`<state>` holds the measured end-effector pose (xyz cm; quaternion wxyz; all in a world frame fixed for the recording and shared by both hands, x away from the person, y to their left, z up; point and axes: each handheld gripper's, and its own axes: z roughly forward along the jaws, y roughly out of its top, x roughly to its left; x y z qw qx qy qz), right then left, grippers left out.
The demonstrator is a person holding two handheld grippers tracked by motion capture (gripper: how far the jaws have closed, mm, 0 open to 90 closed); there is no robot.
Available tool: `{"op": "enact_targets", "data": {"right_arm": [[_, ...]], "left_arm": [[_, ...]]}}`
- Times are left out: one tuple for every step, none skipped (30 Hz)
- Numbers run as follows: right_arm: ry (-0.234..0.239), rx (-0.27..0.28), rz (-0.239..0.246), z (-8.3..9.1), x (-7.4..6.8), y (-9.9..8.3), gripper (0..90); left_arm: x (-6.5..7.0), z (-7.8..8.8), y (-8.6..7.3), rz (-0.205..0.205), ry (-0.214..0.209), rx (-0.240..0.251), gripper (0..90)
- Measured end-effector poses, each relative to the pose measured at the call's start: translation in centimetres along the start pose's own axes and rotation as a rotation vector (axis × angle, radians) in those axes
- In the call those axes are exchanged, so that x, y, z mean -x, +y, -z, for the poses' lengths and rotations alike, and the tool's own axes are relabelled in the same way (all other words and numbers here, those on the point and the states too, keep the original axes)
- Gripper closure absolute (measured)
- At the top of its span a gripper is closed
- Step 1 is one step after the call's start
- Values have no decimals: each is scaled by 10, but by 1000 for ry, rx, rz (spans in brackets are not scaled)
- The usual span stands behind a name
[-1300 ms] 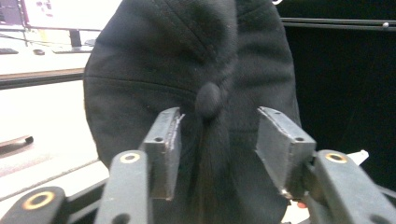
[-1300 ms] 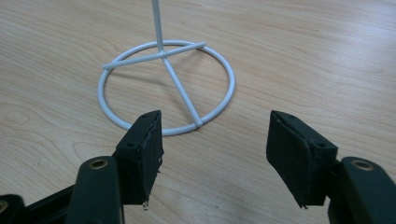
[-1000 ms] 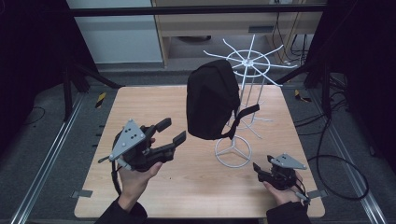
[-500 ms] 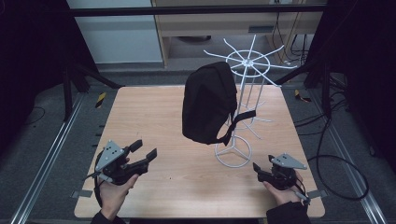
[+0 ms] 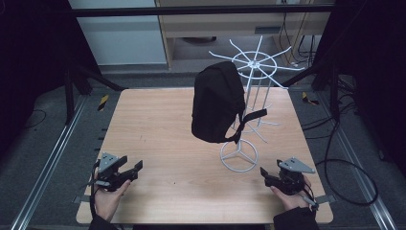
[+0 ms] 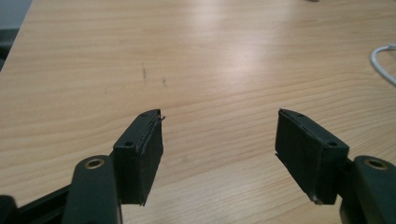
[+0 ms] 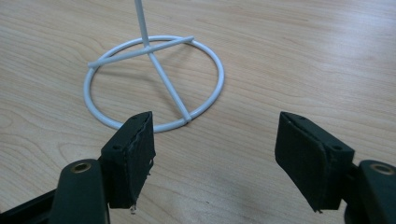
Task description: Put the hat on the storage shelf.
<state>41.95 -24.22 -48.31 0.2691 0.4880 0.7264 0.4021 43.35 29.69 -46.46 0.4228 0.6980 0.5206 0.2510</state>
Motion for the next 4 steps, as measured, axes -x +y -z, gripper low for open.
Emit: {"op": "enact_targets", "data": {"right_arm": [[-2,-2,4,0,0,0,285],[-2,-3,7,0,0,0,285],[2,-5,4,0,0,0,284],[3,-6,4,0,0,0,283]], "left_arm": [[-2,-1,-1,1,10,-9,316],[-3,-2,-2,-2,18,-18,316],[-4,-3,-3,-5,26,-23,316],[-4,-3,-3,-5,26,-23,315]]}}
